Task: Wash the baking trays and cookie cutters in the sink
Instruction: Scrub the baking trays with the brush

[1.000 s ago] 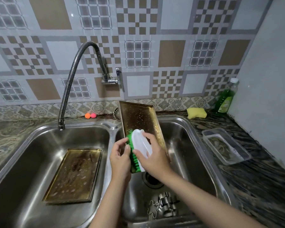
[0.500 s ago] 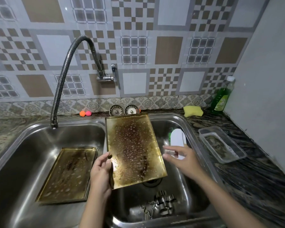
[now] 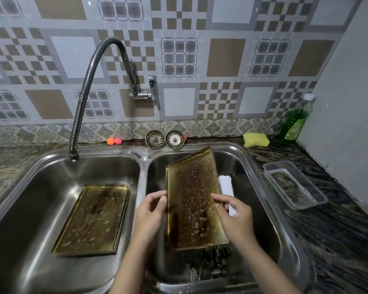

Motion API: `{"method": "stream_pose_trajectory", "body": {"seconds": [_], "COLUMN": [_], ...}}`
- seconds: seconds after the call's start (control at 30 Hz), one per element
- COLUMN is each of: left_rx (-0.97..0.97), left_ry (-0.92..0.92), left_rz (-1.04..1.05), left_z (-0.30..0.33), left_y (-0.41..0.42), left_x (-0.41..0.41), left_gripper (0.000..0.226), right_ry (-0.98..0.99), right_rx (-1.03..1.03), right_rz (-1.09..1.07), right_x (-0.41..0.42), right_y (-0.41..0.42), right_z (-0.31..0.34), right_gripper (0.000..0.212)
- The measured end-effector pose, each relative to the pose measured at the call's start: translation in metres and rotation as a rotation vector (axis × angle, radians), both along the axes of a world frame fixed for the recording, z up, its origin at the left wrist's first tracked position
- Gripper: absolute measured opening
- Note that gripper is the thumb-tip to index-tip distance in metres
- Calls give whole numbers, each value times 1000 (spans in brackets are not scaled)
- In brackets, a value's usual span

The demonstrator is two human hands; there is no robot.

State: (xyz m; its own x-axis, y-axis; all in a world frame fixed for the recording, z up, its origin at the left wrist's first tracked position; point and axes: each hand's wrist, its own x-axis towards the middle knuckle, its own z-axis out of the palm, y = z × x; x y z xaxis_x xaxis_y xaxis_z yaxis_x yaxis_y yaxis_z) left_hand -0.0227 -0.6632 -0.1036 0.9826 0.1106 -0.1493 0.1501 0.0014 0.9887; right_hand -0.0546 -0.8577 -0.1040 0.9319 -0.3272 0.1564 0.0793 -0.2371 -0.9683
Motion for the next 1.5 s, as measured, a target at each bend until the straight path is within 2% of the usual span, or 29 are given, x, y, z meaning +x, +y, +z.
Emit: {"method": "stream_pose_trajectory", "body": {"seconds": [0.07,0.17,0.23,0.3,0.37,0.43,0.53,0.63,0.73,0.8,0.9,0.93,1.1,1.23,1.3,1.4,1.5], "left_rx": [-75,-136,-163,-272,-291,-162,-22,-76,-110,-157,-346,-385,-401,-494,-524,-576,-496], "left_ry": [22,32,6,46,1,-141,-259,-287,-293,-285,-212,-203,-235,-195,-209,-261,-247], "left_rz": [-167,-390,-462,-490,-462,-410,-344,-312,-373,-380,-332,-316,-318,-166,-93,-140,-226], "left_z": [16,32,38,41,36,27,15,11,3,2,3,4,6,14,20,33,36], "left_y": [-14,-31,-39,-43,-42,-36,-26,-18,-19,-26,-26,-23,-12,-2,12,31,33], "left_x": [-5,-12,-15,-15,-15,-14,-11,-14,-18,-19,-17,-16,-17,1,13,19,17], "left_gripper": [17,30,36,43,41,33,42,50,52,47,36,34,35,34,38,40,42], "right_ry": [-26,-36,-39,-55,-63,-70,-60,-28,77,-23,-141,-152,0,-155,-195,-150,-75], "right_rx": [15,-3,-34,-30,31,87,48,-131,-211,-278,-416,-430,-375,-292,-291,-244,-230], "right_rz": [-22,14,90,188,244,242,172,27,-108,-28,250,259,49,291,343,258,65], "right_x": [-4,-9,-13,-16,-15,-13,-3,30,60,60,47,52,88,25,-12,-18,28], "right_y": [7,14,18,21,21,19,9,-17,-28,-10,23,20,-10,37,48,30,0], "right_z": [0,1,4,8,10,10,5,9,37,57,71,72,72,50,26,-4,1], "right_gripper": [39,41,38,38,46,56,63,64,69,71,68,68,71,70,69,69,71]}}
